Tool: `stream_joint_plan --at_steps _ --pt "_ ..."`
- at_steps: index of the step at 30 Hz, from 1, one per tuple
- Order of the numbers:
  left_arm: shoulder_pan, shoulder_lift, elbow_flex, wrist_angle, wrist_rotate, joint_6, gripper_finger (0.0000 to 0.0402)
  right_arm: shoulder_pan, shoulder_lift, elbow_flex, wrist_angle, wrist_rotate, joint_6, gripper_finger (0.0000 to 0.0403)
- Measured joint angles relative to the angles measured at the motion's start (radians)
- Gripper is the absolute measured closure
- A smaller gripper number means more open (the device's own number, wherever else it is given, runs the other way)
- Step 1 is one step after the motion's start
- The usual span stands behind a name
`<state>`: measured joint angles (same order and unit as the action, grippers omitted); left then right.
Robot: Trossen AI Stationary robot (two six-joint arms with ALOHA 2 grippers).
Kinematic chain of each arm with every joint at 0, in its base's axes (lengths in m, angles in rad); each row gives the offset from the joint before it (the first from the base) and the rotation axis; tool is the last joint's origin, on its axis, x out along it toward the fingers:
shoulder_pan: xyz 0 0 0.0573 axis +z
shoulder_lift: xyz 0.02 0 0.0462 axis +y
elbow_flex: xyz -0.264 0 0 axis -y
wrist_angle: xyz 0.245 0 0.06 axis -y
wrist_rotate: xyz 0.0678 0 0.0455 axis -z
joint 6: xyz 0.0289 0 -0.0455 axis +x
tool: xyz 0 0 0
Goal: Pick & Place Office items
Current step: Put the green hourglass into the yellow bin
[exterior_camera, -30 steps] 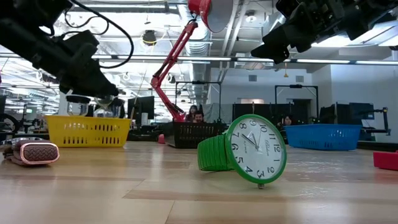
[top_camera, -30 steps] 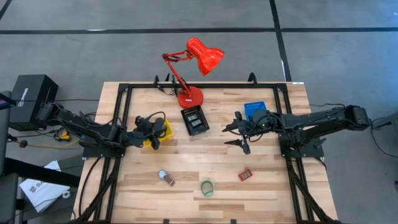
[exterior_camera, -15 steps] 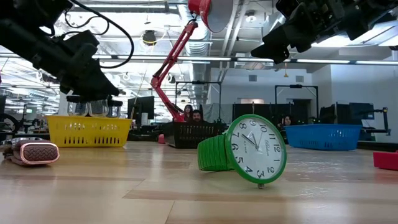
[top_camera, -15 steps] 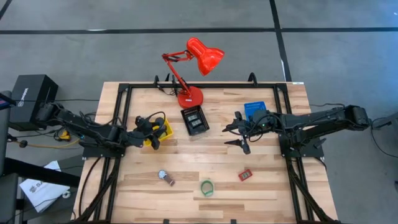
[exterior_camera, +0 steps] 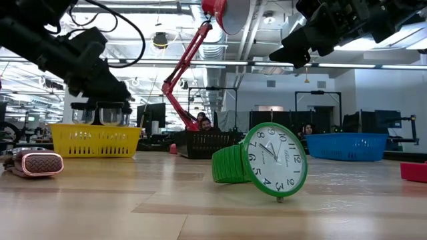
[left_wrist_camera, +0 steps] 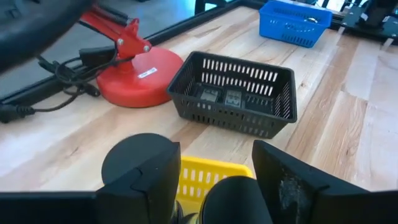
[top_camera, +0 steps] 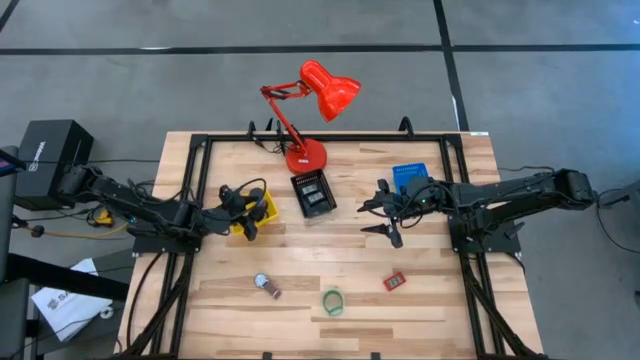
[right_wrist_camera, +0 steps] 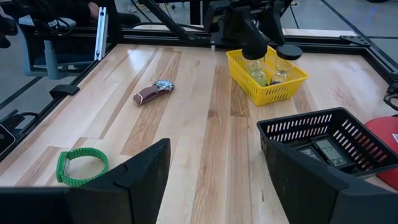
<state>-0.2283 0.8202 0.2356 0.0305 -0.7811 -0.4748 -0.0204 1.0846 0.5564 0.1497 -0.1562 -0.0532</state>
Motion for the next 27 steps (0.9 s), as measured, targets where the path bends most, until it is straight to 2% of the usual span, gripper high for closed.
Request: stream_joint_plan --at_steps 5,11,16,22,27 --pt "0.0 -0.002 0.0 0.009 -0.006 0.006 0.0223 0.0 0.0 0.0 0.0 0.0 0.0 0.0149" --pt "0.0 -0.008 0.0 0.029 -0.008 0.098 0.0257 0.0 0.0 0.0 0.0 0.0 0.0 0.0149" --pt "-0.02 -0.01 0.004 0.034 -0.009 0.13 0.0304 0.0 0.0 0.0 -0.004 0.0 -0.004 0.0149" --pt "-0.052 0.0 0.004 0.037 -0.009 0.135 0.0389 -0.002 0.0 0.0 -0.007 0.0 -0.008 0.0149" --pt "-0.028 0.009 -0.005 0.01 -0.01 0.128 0.0397 -0.014 0.0 0.0 -0.007 0.0 -0.009 0.0149"
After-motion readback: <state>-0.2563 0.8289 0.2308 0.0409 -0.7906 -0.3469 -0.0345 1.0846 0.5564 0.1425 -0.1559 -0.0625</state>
